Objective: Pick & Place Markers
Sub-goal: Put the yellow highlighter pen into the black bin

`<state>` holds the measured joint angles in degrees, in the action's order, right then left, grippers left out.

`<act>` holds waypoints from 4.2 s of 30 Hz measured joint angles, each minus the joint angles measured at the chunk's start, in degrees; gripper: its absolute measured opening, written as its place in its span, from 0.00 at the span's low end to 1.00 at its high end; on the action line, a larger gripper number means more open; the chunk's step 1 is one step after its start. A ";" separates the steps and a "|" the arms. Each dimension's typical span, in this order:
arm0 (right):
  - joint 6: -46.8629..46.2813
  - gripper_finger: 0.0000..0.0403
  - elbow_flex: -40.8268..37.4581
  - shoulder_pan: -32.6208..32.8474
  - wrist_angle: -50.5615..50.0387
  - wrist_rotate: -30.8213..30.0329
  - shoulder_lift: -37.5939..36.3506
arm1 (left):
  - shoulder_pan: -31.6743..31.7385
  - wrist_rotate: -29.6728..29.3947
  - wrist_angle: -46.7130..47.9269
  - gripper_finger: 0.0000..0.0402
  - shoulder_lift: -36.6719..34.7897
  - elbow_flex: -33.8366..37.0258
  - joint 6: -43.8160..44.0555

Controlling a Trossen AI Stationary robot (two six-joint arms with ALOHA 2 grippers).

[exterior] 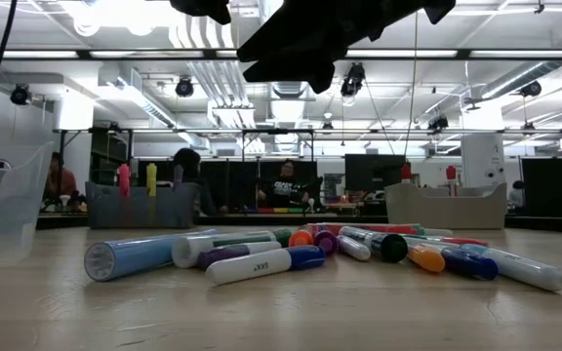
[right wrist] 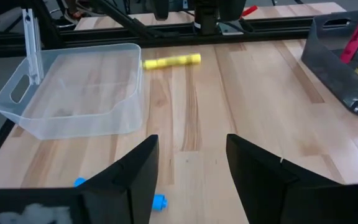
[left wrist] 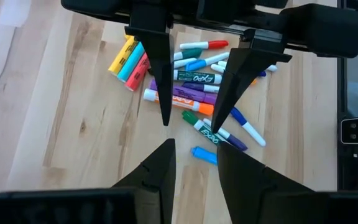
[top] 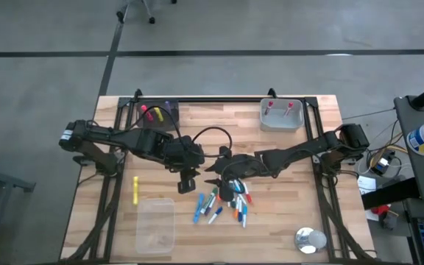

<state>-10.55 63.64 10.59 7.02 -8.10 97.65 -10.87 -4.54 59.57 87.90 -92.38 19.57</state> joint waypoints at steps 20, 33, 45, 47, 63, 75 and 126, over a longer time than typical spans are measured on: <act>0.20 0.45 -0.35 -0.02 -1.70 0.04 0.00 | -0.09 -1.66 8.71 0.27 -0.07 0.53 5.21; -1.11 0.45 -0.39 -0.10 -9.51 -0.81 0.00 | -0.09 -3.90 9.13 0.27 -0.09 10.04 7.73; -1.05 0.45 -0.39 -0.55 -9.63 -1.05 0.00 | -0.11 -3.91 21.27 0.27 -0.09 16.11 10.68; -1.05 0.45 -0.39 -0.55 -9.64 -1.05 0.00 | -0.13 -3.91 24.99 0.27 -0.13 17.14 10.66; -1.05 0.45 -0.39 -0.52 -9.65 -1.01 0.00 | -0.09 6.07 30.49 0.27 -3.96 32.49 10.78; -1.03 0.45 -0.42 -0.52 -9.65 -1.01 0.00 | -0.24 14.42 29.75 0.25 -4.81 44.55 9.47; -3.42 0.40 -0.27 -0.52 1.30 0.52 -0.02 | -2.31 -2.16 -10.58 0.00 -34.89 48.57 22.02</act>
<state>-13.97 63.37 10.07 8.32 -7.58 97.62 -13.18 -6.70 48.99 53.00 -43.81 41.60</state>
